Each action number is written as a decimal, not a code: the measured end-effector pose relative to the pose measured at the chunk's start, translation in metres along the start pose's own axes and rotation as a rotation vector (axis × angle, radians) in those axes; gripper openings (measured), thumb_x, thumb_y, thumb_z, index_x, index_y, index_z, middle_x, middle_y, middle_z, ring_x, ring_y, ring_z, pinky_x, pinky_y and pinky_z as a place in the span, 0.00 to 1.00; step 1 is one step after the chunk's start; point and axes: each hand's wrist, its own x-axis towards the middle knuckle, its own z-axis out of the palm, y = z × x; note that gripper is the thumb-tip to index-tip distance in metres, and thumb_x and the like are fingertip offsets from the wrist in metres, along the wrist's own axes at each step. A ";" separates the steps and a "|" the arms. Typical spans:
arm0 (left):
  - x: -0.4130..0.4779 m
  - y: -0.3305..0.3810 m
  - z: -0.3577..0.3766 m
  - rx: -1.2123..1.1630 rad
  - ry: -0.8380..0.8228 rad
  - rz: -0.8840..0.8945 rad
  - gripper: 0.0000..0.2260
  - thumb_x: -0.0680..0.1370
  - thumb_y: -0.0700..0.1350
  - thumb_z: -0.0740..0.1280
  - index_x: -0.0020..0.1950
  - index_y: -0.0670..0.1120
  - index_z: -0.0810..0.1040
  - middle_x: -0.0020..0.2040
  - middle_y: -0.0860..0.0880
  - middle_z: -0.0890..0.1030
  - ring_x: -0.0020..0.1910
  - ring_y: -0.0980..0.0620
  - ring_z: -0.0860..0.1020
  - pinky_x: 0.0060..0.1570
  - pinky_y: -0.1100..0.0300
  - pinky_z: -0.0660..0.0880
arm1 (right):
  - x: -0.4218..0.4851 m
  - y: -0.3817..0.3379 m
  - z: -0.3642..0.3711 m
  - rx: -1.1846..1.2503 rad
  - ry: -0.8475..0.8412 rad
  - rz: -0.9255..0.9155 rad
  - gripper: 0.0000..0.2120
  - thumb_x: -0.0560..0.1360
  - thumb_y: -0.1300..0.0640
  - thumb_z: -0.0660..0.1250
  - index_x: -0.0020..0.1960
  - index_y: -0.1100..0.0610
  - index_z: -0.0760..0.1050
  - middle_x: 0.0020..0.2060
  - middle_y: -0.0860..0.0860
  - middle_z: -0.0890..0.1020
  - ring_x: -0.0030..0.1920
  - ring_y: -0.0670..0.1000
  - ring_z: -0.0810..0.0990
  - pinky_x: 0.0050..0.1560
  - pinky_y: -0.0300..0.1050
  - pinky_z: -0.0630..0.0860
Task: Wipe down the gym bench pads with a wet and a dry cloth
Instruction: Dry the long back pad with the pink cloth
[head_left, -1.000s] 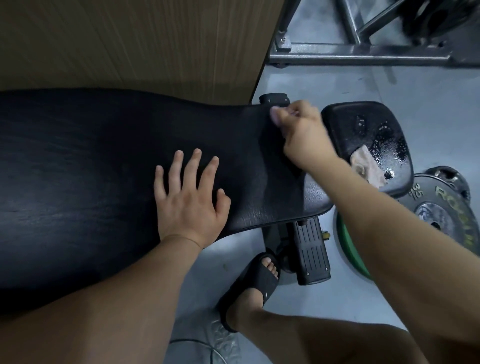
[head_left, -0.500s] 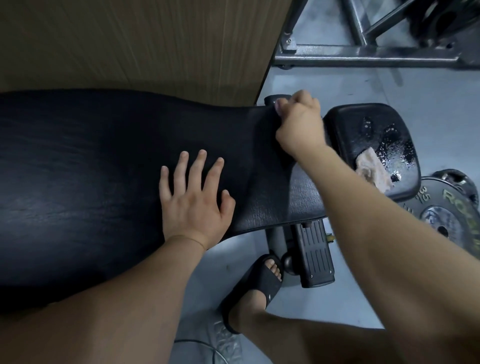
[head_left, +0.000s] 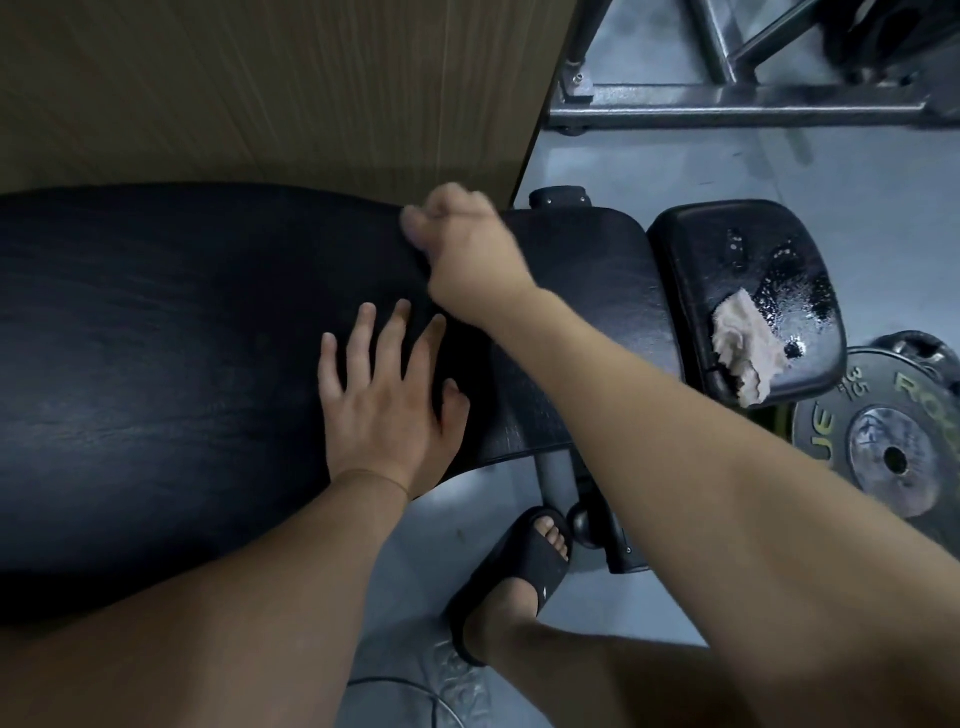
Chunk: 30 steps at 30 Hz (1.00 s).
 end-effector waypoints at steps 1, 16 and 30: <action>0.000 0.000 0.000 0.006 0.001 0.001 0.29 0.78 0.57 0.55 0.80 0.55 0.62 0.81 0.49 0.59 0.82 0.45 0.51 0.78 0.38 0.49 | 0.002 -0.002 0.000 0.009 -0.025 -0.066 0.21 0.76 0.65 0.64 0.66 0.50 0.75 0.64 0.50 0.70 0.59 0.52 0.68 0.54 0.42 0.70; 0.000 0.000 0.003 -0.054 0.029 -0.004 0.27 0.79 0.57 0.56 0.79 0.56 0.64 0.81 0.49 0.62 0.81 0.44 0.53 0.78 0.37 0.49 | -0.053 0.106 -0.015 -0.069 0.209 0.253 0.20 0.76 0.65 0.63 0.64 0.51 0.80 0.61 0.55 0.76 0.56 0.62 0.72 0.56 0.54 0.76; -0.001 0.000 0.006 -0.059 0.062 0.001 0.27 0.78 0.56 0.58 0.79 0.56 0.64 0.80 0.49 0.62 0.81 0.44 0.54 0.77 0.37 0.50 | -0.095 0.079 -0.007 -0.112 0.232 0.091 0.23 0.75 0.62 0.61 0.65 0.44 0.80 0.59 0.50 0.79 0.52 0.60 0.74 0.47 0.57 0.76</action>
